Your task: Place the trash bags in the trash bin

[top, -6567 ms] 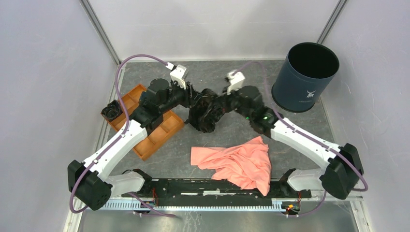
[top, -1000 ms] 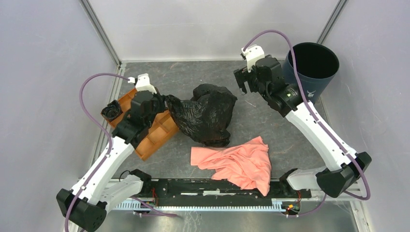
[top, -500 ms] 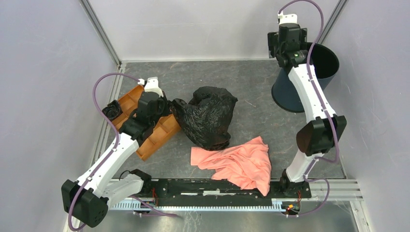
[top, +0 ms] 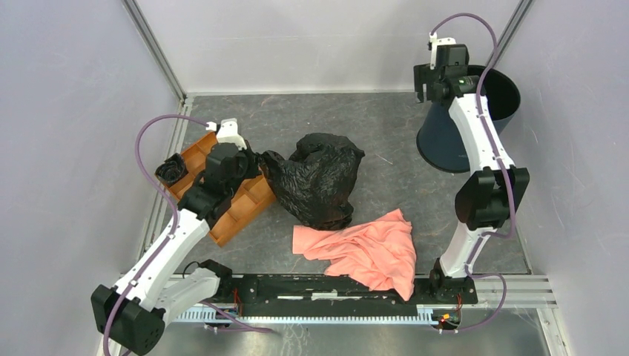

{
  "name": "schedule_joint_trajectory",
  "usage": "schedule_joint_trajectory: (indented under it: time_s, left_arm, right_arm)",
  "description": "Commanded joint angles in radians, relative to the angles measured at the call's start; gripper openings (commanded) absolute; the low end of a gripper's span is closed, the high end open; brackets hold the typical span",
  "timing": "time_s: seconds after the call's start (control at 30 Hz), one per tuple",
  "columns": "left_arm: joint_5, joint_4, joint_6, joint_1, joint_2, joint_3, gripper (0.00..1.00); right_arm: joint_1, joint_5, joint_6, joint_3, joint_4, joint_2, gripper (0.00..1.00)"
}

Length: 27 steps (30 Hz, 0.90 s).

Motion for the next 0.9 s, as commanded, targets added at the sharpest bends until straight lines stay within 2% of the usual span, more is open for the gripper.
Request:
schedule_joint_trajectory:
  time_s: [0.0,0.13,0.23,0.37,0.6,0.67,0.87]
  left_arm:
    - [0.005,0.057,0.036,0.006,-0.042,0.0,0.02]
    - [0.033,0.026,0.017,0.007,-0.045,0.056,0.02]
    - [0.049,0.001,0.005,0.007,-0.07,0.102,0.02]
    - [0.065,-0.038,-0.003,0.006,-0.1,0.197,0.02]
    - [0.068,-0.114,0.009,0.007,-0.152,0.368,0.02]
    - [0.041,-0.126,0.004,0.007,-0.177,0.392,0.02]
    - [-0.047,-0.218,-0.007,0.007,-0.209,0.492,0.02]
  right_arm:
    - [0.006,-0.129,0.023,0.067,-0.029,0.025,0.86]
    - [0.006,-0.112,-0.001,0.085,-0.034,0.029,0.74]
    - [0.006,-0.088,-0.014,0.097,-0.039,0.023,0.55]
    - [0.006,-0.087,-0.022,0.026,-0.004,-0.008,0.4]
    - [0.063,-0.17,-0.056,-0.016,-0.001,-0.05,0.05]
    - [0.1,-0.204,-0.056,-0.03,-0.004,-0.076,0.01]
    - [0.271,-0.277,-0.106,-0.072,-0.091,-0.149,0.0]
